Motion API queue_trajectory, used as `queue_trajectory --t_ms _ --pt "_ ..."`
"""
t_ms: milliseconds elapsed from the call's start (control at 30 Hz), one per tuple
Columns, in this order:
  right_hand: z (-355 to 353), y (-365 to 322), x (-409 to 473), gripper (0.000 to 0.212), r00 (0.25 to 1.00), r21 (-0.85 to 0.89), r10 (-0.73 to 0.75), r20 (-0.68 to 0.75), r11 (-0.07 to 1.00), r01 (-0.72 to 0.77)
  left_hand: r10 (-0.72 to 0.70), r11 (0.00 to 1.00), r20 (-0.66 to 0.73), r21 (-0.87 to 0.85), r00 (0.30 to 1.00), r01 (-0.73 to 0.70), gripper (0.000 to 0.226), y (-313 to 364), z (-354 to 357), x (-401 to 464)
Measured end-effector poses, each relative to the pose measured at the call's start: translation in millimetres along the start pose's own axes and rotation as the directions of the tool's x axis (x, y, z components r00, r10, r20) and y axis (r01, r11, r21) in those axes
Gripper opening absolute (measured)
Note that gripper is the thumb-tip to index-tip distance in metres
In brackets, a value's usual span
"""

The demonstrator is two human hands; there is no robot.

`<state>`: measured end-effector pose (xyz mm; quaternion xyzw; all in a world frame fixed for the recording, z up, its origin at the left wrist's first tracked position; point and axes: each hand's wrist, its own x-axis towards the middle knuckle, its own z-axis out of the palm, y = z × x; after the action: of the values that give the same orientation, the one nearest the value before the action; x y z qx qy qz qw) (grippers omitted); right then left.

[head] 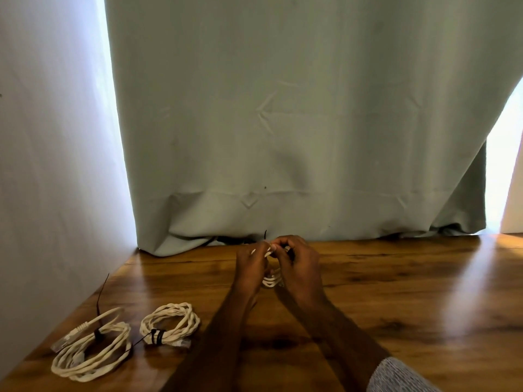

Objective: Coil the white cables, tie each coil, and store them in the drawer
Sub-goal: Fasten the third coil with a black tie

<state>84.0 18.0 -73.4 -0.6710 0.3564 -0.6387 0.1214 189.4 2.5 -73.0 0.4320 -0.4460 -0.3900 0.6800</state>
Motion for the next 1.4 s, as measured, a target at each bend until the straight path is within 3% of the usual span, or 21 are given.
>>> queue_trajectory --t_ms 100,233,367,467,533,833,967,1133,1267,1400 --pt "0.3 6.8 3.9 0.009 1.000 0.035 -0.018 -0.006 0.999 0.018 -0.008 1.000 0.073 0.007 0.997 0.007 0.022 3.4 2.1 -4.0" --pt "-4.0 10.6 7.5 0.014 0.974 0.218 0.225 0.023 0.950 -0.224 -0.025 0.998 0.120 -0.060 0.992 0.032 0.033 9.0 4.0 -6.7" --pt "-16.5 5.9 15.4 0.016 0.861 0.441 0.474 0.184 0.743 -0.503 -0.060 0.993 0.140 -0.092 0.988 0.074 0.032 9.2 3.9 -6.7" --pt "-24.0 6.2 15.9 0.017 0.770 0.461 0.525 0.362 0.617 -0.638 -0.049 0.998 0.211 -0.026 0.976 0.055 0.038 6.9 4.1 -8.8" --pt "-27.7 6.0 17.1 0.017 0.749 0.467 0.539 0.385 0.586 -0.662 -0.033 0.999 0.247 0.025 0.968 0.028 0.039 6.8 5.3 -10.5" --pt "-33.5 10.3 20.3 0.013 0.804 0.458 0.505 0.313 0.662 -0.594 -0.063 0.997 0.285 0.062 0.956 0.047 0.030 13.0 11.3 -17.1" --pt "-29.4 10.9 24.0 0.017 0.855 0.415 0.476 0.207 0.749 -0.517 -0.116 0.993 0.242 0.059 0.963 0.105 0.028 13.1 11.4 -17.1" --pt "-31.3 15.3 22.4 0.012 0.969 0.096 0.185 0.165 0.975 -0.202 -0.172 0.985 0.222 0.043 0.960 0.166 0.029 17.9 12.1 -20.4" --pt "-36.4 15.3 22.4 0.016 0.977 0.052 0.071 0.202 0.995 -0.084 -0.217 0.976 0.237 0.042 0.947 0.213 0.026 20.6 12.2 -22.8" --pt "-45.5 16.6 24.4 0.019 0.959 0.040 0.096 0.268 0.993 -0.111 -0.250 0.968 0.231 0.025 0.940 0.251 0.027 22.6 11.8 -23.1"
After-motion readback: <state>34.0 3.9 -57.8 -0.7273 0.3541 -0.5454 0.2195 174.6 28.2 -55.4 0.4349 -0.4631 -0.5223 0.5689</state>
